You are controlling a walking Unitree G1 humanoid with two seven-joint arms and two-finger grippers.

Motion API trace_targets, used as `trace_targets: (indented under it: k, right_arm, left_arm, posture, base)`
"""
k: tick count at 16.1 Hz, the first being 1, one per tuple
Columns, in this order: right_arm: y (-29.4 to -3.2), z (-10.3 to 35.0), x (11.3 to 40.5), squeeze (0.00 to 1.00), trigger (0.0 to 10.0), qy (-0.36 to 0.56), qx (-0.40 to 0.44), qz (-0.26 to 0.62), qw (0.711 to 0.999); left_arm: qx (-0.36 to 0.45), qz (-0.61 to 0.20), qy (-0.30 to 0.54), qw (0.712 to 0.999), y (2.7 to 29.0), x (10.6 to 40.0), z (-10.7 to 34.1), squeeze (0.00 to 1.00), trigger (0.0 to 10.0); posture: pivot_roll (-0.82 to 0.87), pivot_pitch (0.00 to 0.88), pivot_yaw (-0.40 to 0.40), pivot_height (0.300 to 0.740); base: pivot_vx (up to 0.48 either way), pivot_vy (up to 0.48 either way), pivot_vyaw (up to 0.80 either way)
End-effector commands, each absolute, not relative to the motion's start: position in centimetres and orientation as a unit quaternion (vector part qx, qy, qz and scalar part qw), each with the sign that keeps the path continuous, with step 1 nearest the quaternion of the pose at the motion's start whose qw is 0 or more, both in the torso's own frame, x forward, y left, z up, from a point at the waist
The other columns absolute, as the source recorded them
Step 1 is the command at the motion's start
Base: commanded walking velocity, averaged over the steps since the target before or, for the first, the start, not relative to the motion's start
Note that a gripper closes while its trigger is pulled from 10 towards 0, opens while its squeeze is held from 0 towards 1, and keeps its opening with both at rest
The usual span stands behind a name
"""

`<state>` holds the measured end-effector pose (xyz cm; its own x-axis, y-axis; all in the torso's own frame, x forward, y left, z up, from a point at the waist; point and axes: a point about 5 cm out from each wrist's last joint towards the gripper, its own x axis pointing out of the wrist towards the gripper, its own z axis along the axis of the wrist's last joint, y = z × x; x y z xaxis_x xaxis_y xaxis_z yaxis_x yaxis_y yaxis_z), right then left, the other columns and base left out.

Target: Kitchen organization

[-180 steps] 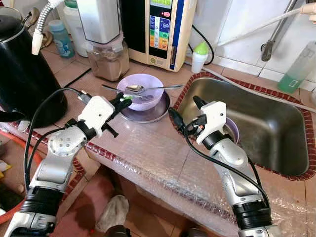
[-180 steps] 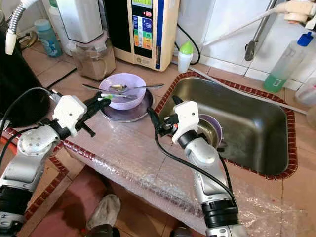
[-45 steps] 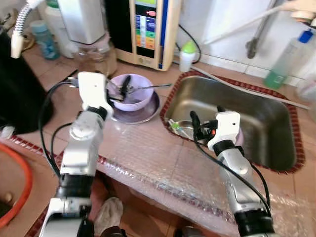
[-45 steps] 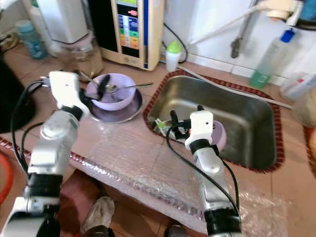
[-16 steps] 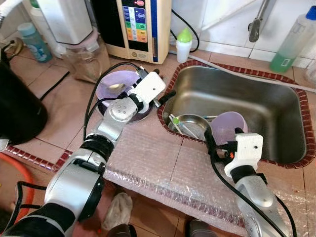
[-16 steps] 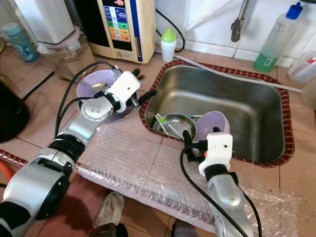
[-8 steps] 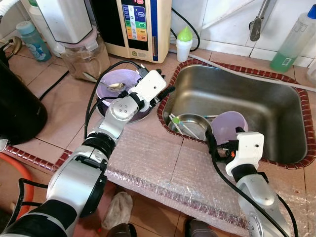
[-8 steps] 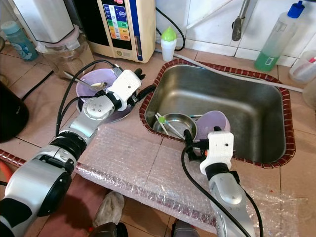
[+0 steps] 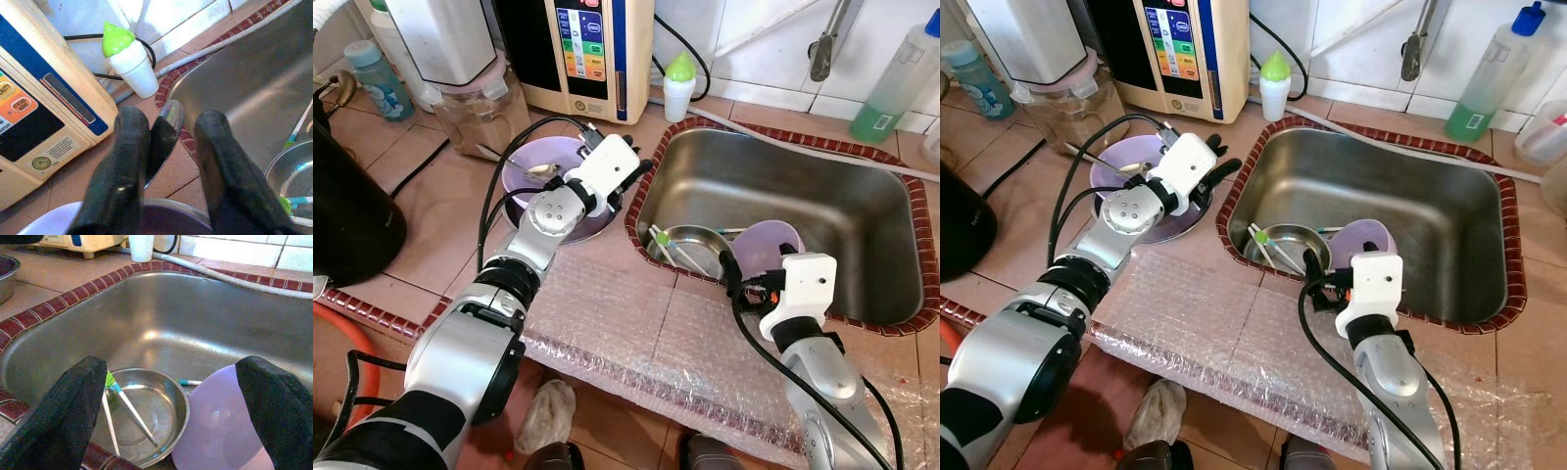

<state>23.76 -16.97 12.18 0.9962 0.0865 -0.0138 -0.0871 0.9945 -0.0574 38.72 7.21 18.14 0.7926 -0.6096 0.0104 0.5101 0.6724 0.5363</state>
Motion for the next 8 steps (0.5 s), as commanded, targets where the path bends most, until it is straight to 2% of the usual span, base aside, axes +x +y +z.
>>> trace_targets:
  k: [1,8]
  right_arm:
    - [-16.9,12.0,23.9,0.00,10.0,0.010,-0.029,0.047,0.998]
    - [-16.7,12.1,25.1,0.00,10.0,0.002,-0.035,0.057,0.998]
  left_arm:
    - [0.268,-0.305,-0.103,0.908,7.3,39.0,18.8,0.00,0.0]
    - [0.253,-0.301,-0.138,0.909,7.2,38.9,20.1,0.00,0.0]
  posture:
    - [-0.23,0.108,0.067,0.740]
    - [-0.20,0.066,0.044,0.740]
  base:
    - [0.000,0.000,0.00]
    - [0.000,0.000,0.00]
